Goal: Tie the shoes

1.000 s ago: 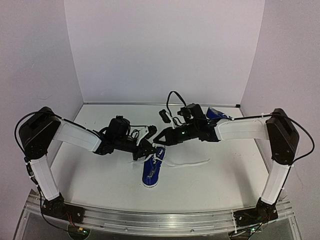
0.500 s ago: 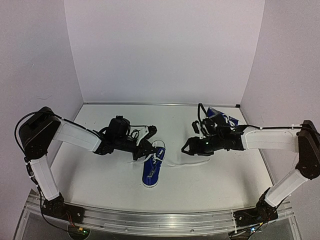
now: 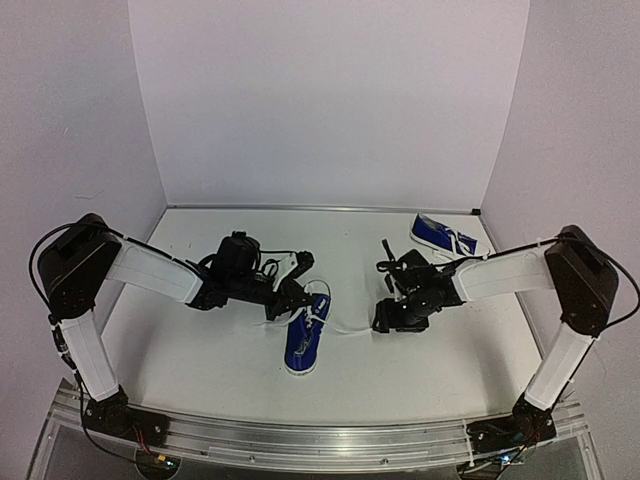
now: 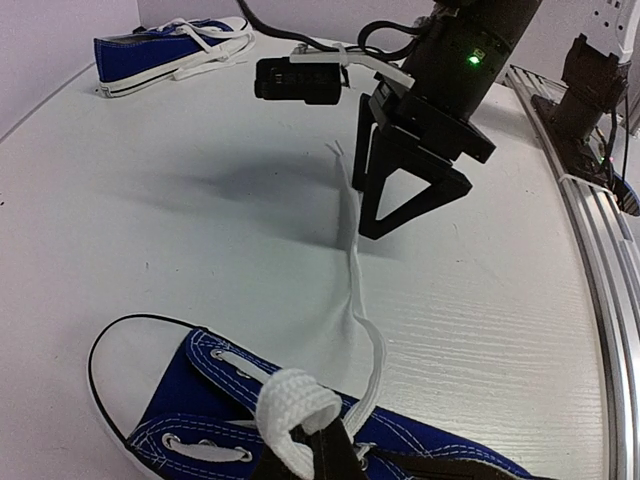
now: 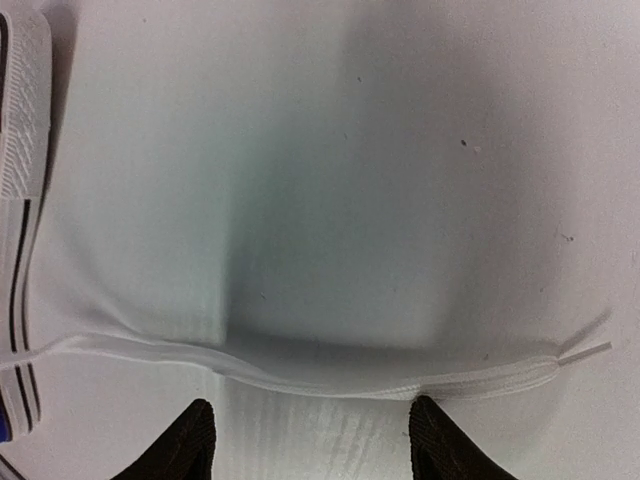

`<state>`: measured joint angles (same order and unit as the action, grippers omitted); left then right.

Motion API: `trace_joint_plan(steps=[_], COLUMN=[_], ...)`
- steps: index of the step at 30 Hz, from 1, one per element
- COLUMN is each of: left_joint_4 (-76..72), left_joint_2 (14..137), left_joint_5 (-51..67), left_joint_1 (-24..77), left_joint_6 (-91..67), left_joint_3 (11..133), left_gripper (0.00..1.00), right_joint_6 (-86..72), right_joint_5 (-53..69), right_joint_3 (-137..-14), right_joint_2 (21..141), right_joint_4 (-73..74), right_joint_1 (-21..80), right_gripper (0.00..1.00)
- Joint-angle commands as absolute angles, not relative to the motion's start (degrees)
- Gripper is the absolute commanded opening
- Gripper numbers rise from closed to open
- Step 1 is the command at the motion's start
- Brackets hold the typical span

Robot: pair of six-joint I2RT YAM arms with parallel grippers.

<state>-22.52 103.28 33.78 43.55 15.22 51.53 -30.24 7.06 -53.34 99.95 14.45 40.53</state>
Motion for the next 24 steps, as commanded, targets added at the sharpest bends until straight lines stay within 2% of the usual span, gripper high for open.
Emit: trace_joint_plan(steps=[1, 8, 11, 16, 21, 24], left_joint_4=[-23.54, -23.64, -23.7, -23.76, -23.55, -23.65], left_joint_2=[103.46, 103.71, 103.71, 103.91, 103.97, 103.89], left_joint_5=[33.45, 33.49, 33.59, 33.83, 33.6, 33.44], left_joint_1=[43.77, 43.75, 43.77, 43.91, 44.38, 44.69], left_joint_6=[16.36, 16.42, 16.43, 16.49, 17.61, 18.23], left_joint_3=[53.35, 53.5, 53.48, 53.39, 53.2, 52.88], left_gripper=[0.0, 0.0, 0.0, 0.0, 0.0, 0.0], right_joint_6=[-29.8, -29.09, -28.43, -26.72, -25.5, -24.49], right_joint_5=[6.25, 7.08, 6.44, 1.99, 1.54, 2.42], right_joint_3=[-56.16, -61.38, -63.25, -65.09, -65.95, -67.67], right_joint_2=[104.83, 109.5, 111.53, 114.3, 114.46, 113.43], right_joint_4=[12.88, 11.42, 11.5, 14.01, 14.82, 14.74], right_joint_1=[40.72, 40.74, 40.76, 40.91, 40.98, 41.02], right_gripper=[0.63, 0.64, 0.58, 0.36, 0.01, 0.0])
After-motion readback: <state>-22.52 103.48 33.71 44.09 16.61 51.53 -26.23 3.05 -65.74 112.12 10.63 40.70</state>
